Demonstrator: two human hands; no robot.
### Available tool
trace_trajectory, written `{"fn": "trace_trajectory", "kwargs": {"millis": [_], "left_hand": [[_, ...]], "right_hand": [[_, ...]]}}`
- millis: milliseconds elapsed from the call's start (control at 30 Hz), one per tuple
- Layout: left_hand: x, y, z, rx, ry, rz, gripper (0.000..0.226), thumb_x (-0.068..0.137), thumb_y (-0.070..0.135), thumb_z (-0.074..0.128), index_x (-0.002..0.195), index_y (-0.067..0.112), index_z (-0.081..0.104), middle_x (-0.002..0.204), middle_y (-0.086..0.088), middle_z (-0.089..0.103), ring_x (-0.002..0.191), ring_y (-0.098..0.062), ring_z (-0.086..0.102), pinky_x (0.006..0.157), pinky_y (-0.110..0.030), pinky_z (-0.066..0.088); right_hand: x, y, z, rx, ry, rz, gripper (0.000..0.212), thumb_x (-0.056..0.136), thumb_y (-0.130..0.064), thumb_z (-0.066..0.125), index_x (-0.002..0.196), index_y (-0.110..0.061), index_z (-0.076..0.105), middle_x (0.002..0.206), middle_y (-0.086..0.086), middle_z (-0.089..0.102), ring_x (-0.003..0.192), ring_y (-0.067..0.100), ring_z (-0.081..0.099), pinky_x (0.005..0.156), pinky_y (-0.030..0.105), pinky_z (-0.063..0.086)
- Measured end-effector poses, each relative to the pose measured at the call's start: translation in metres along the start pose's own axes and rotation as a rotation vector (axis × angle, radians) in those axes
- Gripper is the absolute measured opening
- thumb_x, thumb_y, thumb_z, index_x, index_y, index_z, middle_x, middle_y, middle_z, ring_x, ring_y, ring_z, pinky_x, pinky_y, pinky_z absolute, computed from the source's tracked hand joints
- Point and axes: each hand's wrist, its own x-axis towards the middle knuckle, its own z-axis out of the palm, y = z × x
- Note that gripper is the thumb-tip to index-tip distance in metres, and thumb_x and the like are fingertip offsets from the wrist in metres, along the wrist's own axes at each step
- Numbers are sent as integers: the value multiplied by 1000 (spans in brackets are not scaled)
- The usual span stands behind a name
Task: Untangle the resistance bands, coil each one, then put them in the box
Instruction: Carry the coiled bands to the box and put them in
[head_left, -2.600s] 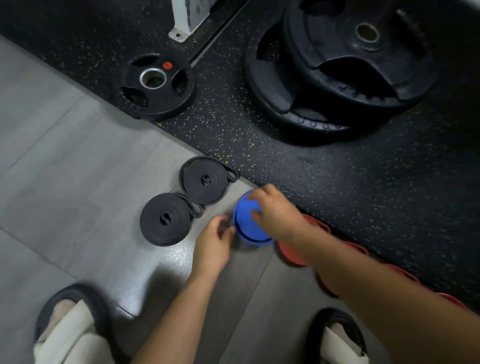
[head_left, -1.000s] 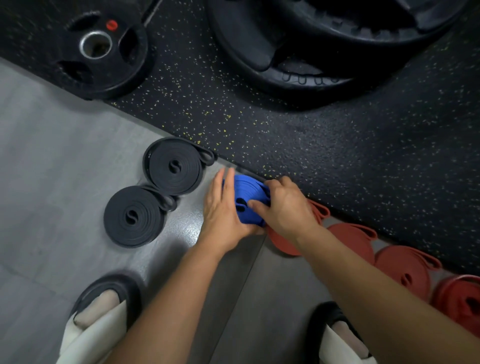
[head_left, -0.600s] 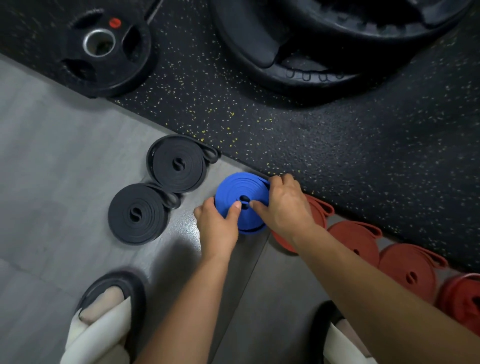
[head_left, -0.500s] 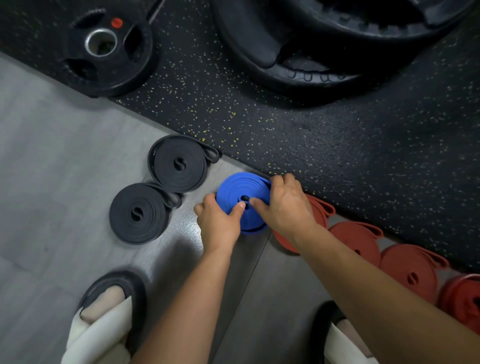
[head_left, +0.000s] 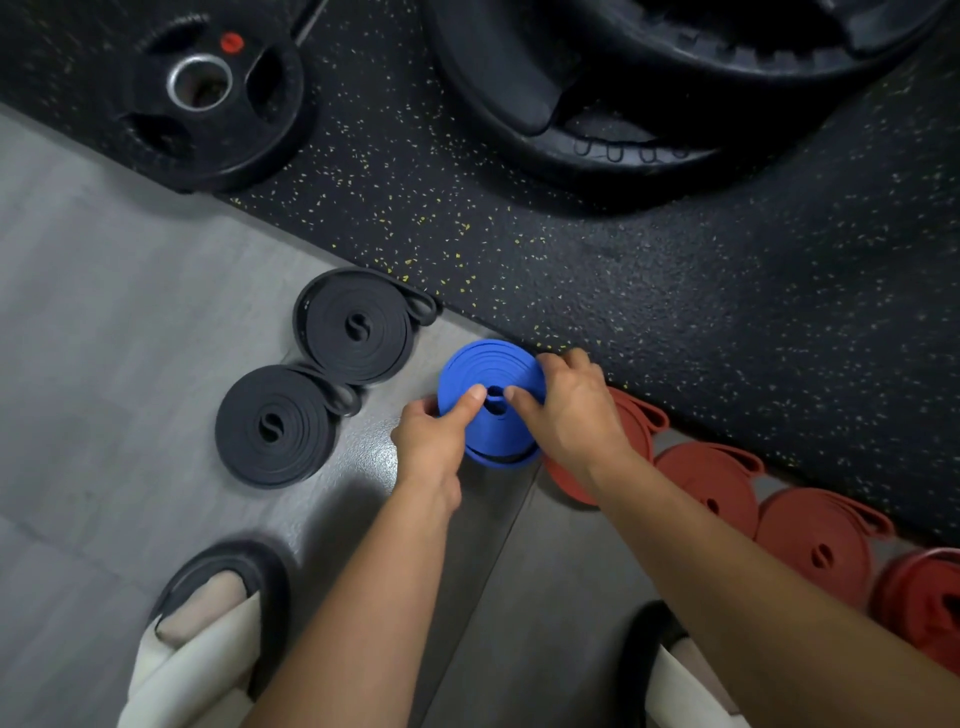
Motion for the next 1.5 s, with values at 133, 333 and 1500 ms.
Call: {"fn": "trace_trajectory", "kwargs": {"millis": [133,333,1500], "left_hand": [[3,3,0,-50,-25,39,31,78,17,72,100,11,52,95,-6,64,83,-19,60,72,-26,50],[-7,20,13,-172,-91,101,28,81,8,68,91,17,43,81,3,57,69,-9,56,62,-21,47],[-197,86,30,111,-753,31,69,87,66,30,105,11,67,105,-10,71,91,-21,68,80,-33,55]], "right_hand": [[3,6,0,55,-7,-5,46,91,-37,52,123,-4,50,122,15,45,117,32,40,99,35,32],[4,12,-5,246,23,-22,47,89,-35,56,125,-5,50,117,13,48,112,30,47,93,31,35],[-154,63,-180,1141,-231,-247,24,86,3,55,104,-13,52,87,8,62,71,14,62,69,26,53]]}}
